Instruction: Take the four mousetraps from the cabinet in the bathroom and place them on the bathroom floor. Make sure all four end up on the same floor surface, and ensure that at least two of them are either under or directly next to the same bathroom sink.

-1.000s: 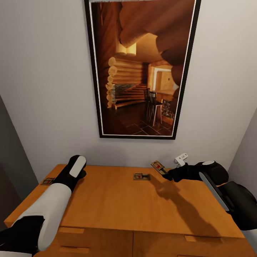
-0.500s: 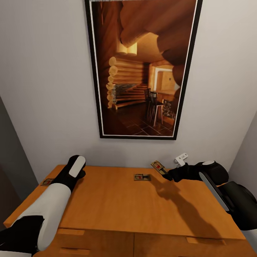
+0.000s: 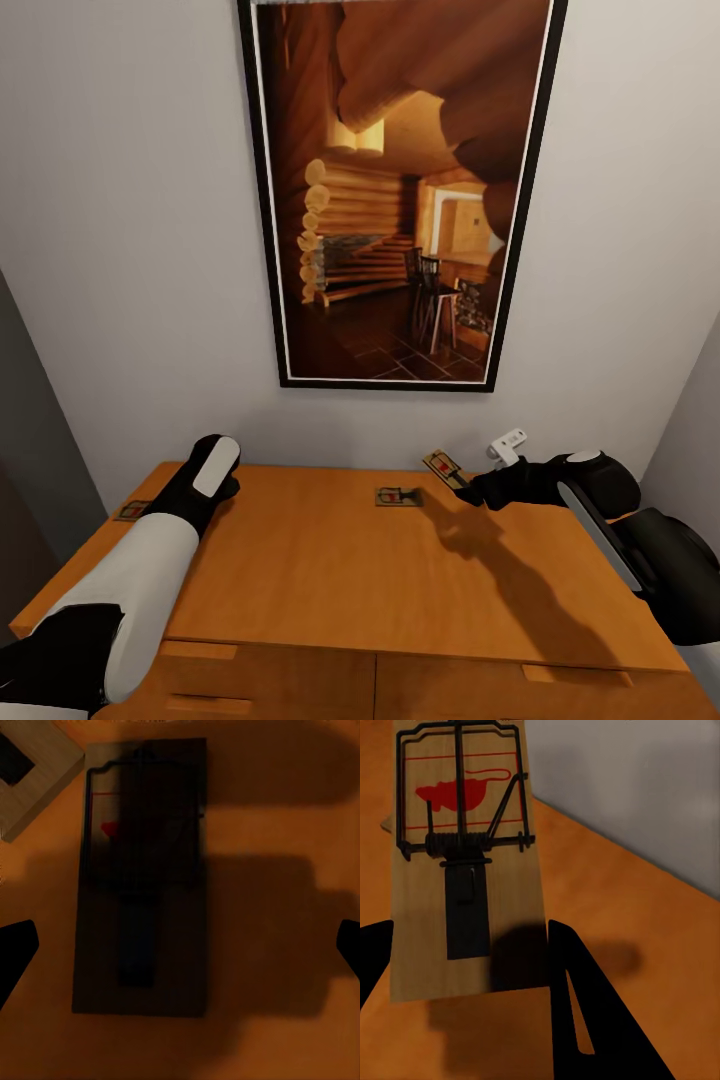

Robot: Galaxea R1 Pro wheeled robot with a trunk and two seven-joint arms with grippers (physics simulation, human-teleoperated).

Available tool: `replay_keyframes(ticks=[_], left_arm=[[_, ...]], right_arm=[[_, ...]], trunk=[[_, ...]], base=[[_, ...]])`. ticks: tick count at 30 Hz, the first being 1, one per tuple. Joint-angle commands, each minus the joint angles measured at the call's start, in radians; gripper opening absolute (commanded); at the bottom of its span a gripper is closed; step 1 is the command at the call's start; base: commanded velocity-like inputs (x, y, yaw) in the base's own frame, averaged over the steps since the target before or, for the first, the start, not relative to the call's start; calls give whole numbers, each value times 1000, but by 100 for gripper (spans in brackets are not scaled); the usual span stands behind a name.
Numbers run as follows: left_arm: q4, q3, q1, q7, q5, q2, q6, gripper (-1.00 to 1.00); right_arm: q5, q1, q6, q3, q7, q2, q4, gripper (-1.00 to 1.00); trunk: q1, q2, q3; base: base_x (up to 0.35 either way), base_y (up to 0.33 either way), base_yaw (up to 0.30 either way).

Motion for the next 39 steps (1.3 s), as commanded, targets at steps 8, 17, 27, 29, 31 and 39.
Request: replay_keyframes(ticks=[8,17,27,29,31,39], left_arm=[[1,2,0,5,5,10,5,100],[8,2,0,4,8,40,4,100],[4,2,0,4,11,46,4,100],[3,1,0,4,10,46,4,100],[2,1,0,4,11,46,4,100],[4,1,0,4,11,46,4,100]], right_arm=[[-6,-2,5,1,-7,-1,-1,-100],[-5,-1,5,1,-6,-1,0,-100],[-10,-2,5,-1,-3,-1,1,-100],[-10,-1,5,-1,-3,-1,1,-100],[-10,-2,5,-1,-3,-1,1,-100],[-10,-2,5,-2,-3,-1,1,-100]], trunk=[[0,-1,-1],[0,-1,-1],[0,-1,-1],[0,-1,-1],[0,-1,-1],[0,-1,-1]], base=[[0,0,0],[0,0,0],[0,0,0],[0,0,0],[0,0,0],[0,0,0]])
